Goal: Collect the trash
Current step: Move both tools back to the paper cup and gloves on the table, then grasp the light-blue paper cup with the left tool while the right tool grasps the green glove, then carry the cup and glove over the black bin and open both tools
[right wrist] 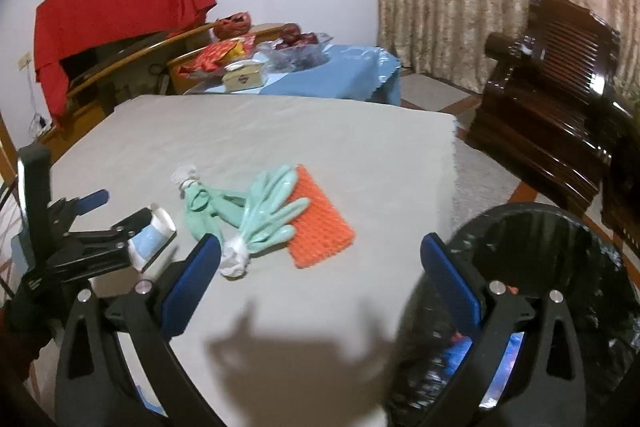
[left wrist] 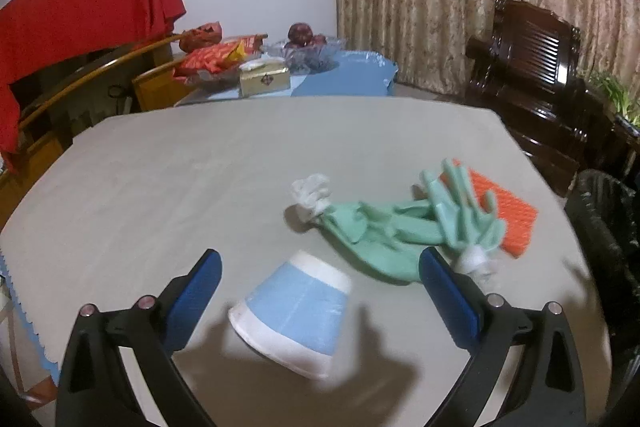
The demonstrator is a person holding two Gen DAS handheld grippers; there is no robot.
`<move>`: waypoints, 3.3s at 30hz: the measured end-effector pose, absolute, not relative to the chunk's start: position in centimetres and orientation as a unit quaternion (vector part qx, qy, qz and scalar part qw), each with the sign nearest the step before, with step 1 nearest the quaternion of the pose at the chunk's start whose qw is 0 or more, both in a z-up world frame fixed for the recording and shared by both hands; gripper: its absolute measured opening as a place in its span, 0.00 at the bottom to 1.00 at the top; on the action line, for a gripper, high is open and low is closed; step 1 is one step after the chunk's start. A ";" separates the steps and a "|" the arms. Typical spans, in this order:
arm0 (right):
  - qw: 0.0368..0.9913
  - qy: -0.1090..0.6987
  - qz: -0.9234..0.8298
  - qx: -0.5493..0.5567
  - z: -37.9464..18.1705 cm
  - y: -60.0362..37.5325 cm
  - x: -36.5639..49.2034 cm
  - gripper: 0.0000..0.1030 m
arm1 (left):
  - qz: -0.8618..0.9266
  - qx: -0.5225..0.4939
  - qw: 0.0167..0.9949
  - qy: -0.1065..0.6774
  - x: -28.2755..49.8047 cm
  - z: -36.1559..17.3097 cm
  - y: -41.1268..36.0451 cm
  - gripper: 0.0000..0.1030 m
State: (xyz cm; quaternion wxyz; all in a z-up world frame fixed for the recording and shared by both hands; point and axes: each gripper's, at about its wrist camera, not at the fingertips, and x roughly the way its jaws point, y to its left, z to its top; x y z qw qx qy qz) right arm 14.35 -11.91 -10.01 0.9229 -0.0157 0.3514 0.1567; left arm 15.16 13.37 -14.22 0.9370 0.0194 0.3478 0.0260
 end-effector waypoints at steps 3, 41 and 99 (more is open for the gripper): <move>0.920 0.354 0.167 -0.020 -10.5 -10.6 14.8 0.94 | 0.032 0.012 0.934 0.356 15.8 -15.2 14.3 0.94; 0.892 0.413 0.178 -0.031 -18.1 -4.6 18.0 0.94 | -0.012 -0.038 0.920 0.390 16.2 -17.7 15.9 0.62; 0.903 0.369 0.219 0.010 -10.9 -8.4 16.7 0.27 | -0.041 -0.029 0.935 0.352 15.2 -11.9 10.9 0.60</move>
